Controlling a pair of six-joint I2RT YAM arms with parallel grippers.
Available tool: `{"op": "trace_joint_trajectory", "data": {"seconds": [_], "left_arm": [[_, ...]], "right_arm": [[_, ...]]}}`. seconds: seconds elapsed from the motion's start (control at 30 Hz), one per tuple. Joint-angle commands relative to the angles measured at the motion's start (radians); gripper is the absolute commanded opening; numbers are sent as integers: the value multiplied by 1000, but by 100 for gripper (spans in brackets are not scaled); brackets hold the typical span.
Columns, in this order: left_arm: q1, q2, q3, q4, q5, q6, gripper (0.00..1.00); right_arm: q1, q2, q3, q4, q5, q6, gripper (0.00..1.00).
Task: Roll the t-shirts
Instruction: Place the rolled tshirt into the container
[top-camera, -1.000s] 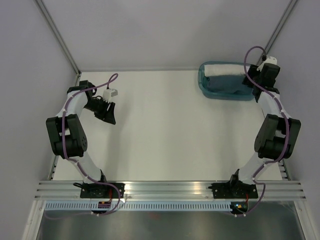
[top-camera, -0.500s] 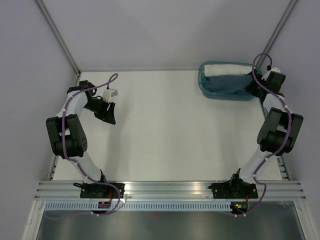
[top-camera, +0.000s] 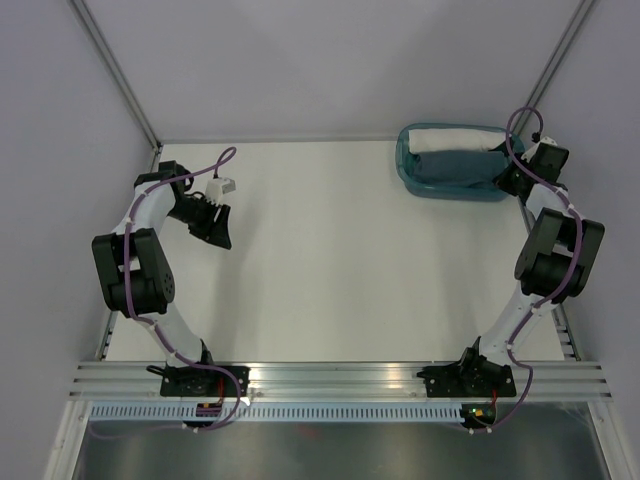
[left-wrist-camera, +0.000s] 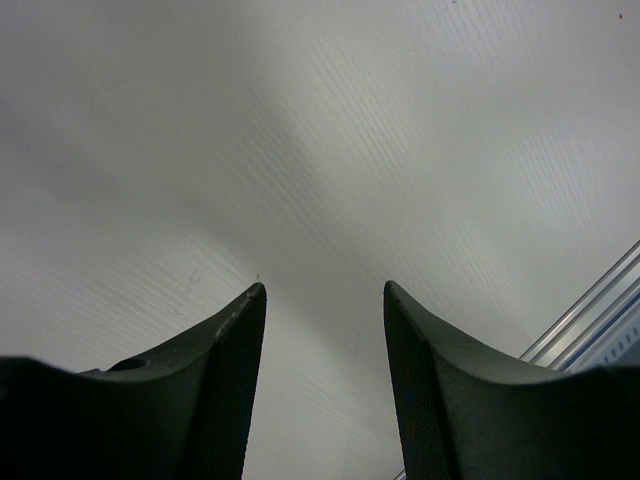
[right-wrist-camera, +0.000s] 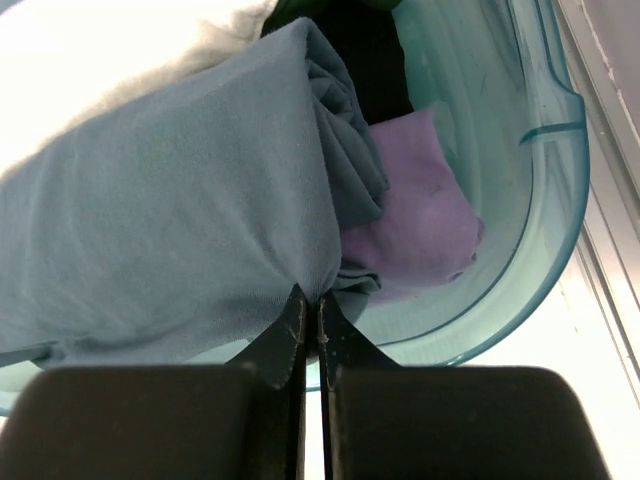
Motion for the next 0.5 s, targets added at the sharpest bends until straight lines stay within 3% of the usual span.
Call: {"op": "trace_joint_trajectory", "data": {"seconds": [0.0,0.17,0.23,0.27,0.37,0.47], "left_arm": [[6,-5,-1,-5,13,29,56],[6,-3,6,-9,10,35,56],[5,-5,6,-10,8,37,56],[5,-3,6,-10,10,37,56],[6,3,10,-10,8,37,57],[6,6,10,-12,11,37,56]], "right_arm": [[-12,-29,47,-46,22,-61,1],[-9,17,93,-143,49,-167,6],[0,50,131,-197,75,-216,22],[5,56,162,-235,106,-248,44],[38,26,162,-228,156,-287,52],[66,-37,165,-229,238,-313,53]]}}
